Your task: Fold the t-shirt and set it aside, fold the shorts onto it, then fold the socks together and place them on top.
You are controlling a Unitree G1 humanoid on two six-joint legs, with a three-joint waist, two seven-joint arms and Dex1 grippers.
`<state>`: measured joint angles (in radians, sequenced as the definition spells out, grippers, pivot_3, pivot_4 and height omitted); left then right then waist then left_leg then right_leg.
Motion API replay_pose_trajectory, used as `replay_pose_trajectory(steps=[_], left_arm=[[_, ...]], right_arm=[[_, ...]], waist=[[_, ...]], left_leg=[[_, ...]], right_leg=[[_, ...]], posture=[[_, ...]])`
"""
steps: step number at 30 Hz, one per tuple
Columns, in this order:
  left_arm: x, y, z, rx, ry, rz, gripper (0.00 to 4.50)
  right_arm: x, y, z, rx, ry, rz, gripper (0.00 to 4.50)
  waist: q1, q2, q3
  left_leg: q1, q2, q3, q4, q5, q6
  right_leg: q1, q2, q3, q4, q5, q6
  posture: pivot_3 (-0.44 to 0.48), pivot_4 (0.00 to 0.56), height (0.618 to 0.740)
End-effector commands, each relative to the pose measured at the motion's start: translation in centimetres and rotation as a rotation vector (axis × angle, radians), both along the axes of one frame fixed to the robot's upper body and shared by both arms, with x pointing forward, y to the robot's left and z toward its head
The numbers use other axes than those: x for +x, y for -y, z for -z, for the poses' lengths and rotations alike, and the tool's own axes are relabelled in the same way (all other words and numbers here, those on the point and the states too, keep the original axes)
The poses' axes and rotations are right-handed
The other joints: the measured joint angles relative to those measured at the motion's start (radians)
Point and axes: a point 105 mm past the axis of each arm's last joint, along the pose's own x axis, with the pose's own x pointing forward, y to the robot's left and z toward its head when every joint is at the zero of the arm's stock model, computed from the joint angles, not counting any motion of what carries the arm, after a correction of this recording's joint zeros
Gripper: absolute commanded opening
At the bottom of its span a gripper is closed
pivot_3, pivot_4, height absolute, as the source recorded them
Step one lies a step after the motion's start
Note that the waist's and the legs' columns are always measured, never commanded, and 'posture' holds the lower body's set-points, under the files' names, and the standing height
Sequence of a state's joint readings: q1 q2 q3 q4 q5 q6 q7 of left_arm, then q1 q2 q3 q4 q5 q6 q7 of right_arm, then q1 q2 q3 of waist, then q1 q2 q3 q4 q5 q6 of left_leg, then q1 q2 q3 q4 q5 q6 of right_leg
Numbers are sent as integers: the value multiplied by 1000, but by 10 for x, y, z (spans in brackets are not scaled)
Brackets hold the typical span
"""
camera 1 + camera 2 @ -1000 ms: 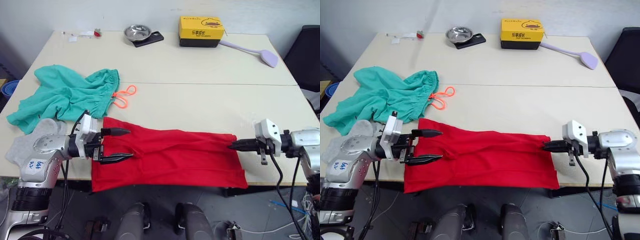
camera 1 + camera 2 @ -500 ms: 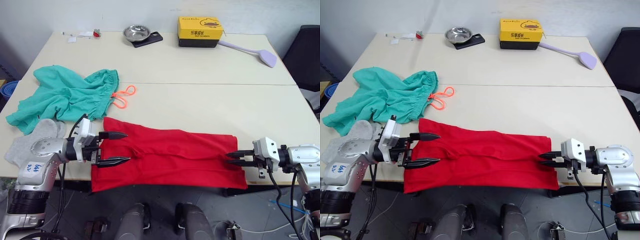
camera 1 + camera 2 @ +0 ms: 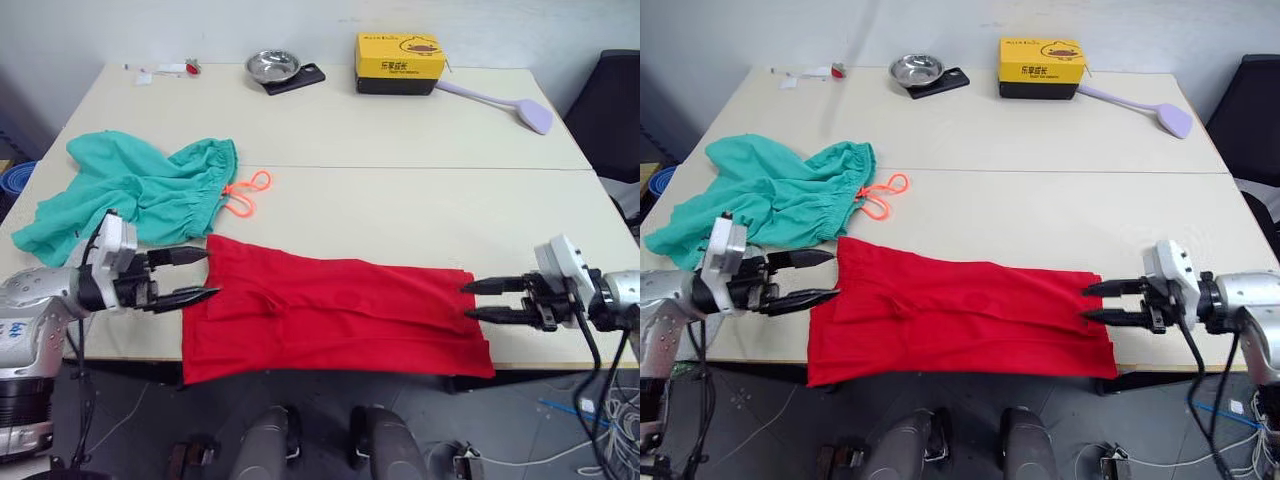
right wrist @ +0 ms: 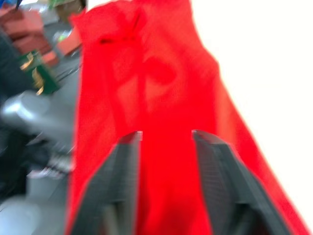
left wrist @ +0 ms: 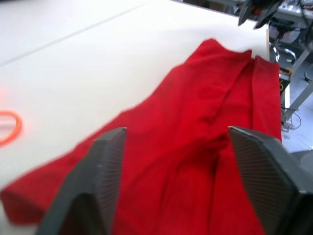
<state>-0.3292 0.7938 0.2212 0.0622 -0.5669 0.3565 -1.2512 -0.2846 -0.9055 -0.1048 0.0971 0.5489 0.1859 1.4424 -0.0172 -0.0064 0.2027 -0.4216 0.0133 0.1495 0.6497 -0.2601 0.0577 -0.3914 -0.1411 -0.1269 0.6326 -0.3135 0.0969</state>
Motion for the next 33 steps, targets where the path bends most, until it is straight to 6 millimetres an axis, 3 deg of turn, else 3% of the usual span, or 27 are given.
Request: replay_pose_trajectory(steps=[1, 2, 8, 11, 15, 20, 24, 30, 33], left_arm=[[16, 19, 0, 15, 49, 9, 2336], [18, 26, 3, 20, 42, 28, 2050], [21, 61, 26, 118, 45, 140, 98], [26, 75, 42, 170, 68, 164, 39], [27, 80, 54, 202, 46, 190, 39], [-4, 71, 58, 241, -13, 361, 39], [-26, 51, 63, 344, -78, 399, 39], [-48, 36, 56, 334, -174, 368, 39], [-49, 32, 25, 128, -156, 298, 39]], right_arm=[[11, -11, 10, -33, 86, 1, 298], [15, -16, 14, -36, 102, 1, 37], [27, -34, 35, -42, 143, 20, 0], [28, -36, 45, -54, 152, 24, 0], [30, -38, 49, -53, 156, 40, 0], [31, -38, 56, -53, 138, 57, 0], [31, -37, 61, -60, 129, 64, 0], [31, -35, 63, -64, 125, 71, 0], [31, -34, 62, -52, 127, 76, 0]], waist=[[7, 0, 0], [10, 0, 0], [13, 0, 0], [13, 0, 0], [12, 0, 0], [1, 0, 0], [-10, 0, 0], [-12, 0, 0], [-10, 0, 0]], left_leg=[[0, 0, 0, 0, 0, 0], [0, -1, 1, 0, 0, 0], [-1, 0, 4, 2, 3, 6], [-1, 1, 4, 3, 4, 6], [0, 1, 4, 3, 4, 6], [0, 2, 4, 3, 4, 6], [0, 2, 4, 2, 4, 6], [1, 2, 3, 1, 3, 5], [1, 2, 2, 1, 3, 4]], right_leg=[[0, 0, 0, 0, 0, 0], [0, 1, 0, 0, 0, 0], [-1, 4, 1, 4, 0, 0], [-1, 4, 2, 3, 0, 0], [-1, 4, 2, 3, 0, 0], [-1, 5, 3, 4, 0, 0], [-1, 5, 3, 3, 0, 0], [-1, 3, 3, 3, 0, 0], [-1, 3, 3, 3, 0, 0]], posture=[[0, 150, 740], [0, 150, 740], [0, 150, 740], [0, 150, 740], [0, 150, 740], [0, 150, 740], [0, 150, 740], [0, 150, 740], [0, 150, 740]])
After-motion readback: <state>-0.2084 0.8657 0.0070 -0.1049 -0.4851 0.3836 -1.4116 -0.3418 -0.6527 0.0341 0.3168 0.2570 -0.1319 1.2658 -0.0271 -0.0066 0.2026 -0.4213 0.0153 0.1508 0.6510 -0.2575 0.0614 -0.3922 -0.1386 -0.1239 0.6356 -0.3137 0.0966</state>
